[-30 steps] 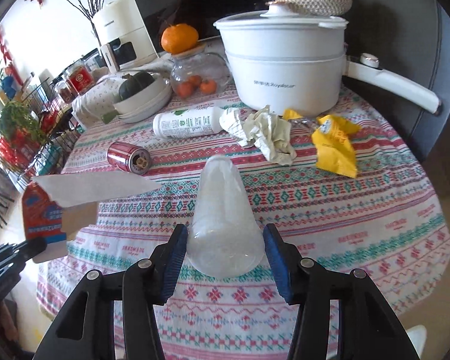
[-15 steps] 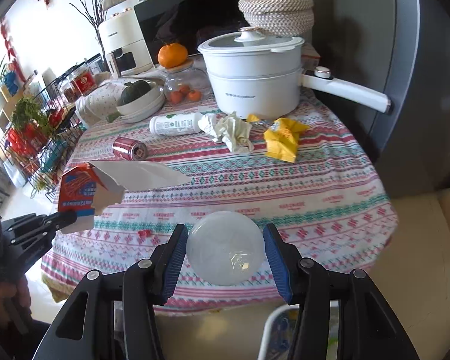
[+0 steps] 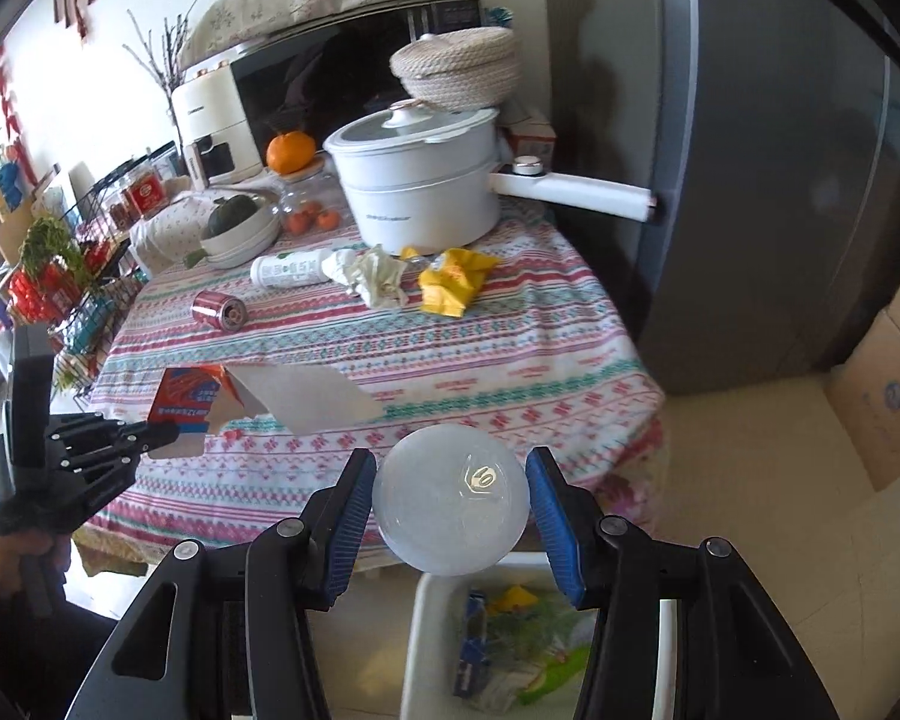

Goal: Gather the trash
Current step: 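Carry the paper package with the left gripper while the right carries the cup to the bin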

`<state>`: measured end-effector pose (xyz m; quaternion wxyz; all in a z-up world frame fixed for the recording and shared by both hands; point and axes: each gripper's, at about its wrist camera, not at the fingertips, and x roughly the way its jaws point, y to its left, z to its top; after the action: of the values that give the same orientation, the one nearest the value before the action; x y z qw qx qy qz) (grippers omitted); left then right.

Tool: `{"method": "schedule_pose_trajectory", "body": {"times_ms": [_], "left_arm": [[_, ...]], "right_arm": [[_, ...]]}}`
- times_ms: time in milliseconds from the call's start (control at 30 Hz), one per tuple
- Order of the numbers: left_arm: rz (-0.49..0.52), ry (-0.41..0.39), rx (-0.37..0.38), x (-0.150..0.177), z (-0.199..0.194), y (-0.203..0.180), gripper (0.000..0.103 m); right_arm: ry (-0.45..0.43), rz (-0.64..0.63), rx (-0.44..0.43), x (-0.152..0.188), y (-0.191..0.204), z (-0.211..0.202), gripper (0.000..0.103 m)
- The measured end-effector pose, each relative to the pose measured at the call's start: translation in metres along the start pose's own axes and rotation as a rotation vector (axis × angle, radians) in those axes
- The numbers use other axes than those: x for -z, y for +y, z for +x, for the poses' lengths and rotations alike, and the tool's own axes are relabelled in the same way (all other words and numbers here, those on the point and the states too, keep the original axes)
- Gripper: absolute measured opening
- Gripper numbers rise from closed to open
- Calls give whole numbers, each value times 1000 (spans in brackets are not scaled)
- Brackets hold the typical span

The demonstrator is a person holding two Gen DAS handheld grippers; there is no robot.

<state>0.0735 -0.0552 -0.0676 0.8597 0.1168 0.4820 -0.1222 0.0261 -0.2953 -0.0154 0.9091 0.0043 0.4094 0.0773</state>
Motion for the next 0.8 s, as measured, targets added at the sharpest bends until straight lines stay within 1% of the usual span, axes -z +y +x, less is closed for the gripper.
{"method": "schedule_pose_trajectory", "body": {"times_ms": [167, 333, 533, 633, 800], "left_arm": [[135, 1, 23, 1, 2, -45, 3], [267, 19, 75, 8, 5, -92, 3], [471, 1, 78, 23, 8, -149, 12], [545, -14, 78, 30, 8, -171, 13], [623, -23, 85, 36, 9, -196, 13]], "right_arm": [[-16, 45, 41, 12, -34, -18, 53], [8, 86, 86, 28, -68, -22, 53], [40, 130, 118, 47, -100, -25, 53], [57, 145, 127, 56, -109, -25, 53], [79, 161, 138, 64, -120, -22, 53]]}}
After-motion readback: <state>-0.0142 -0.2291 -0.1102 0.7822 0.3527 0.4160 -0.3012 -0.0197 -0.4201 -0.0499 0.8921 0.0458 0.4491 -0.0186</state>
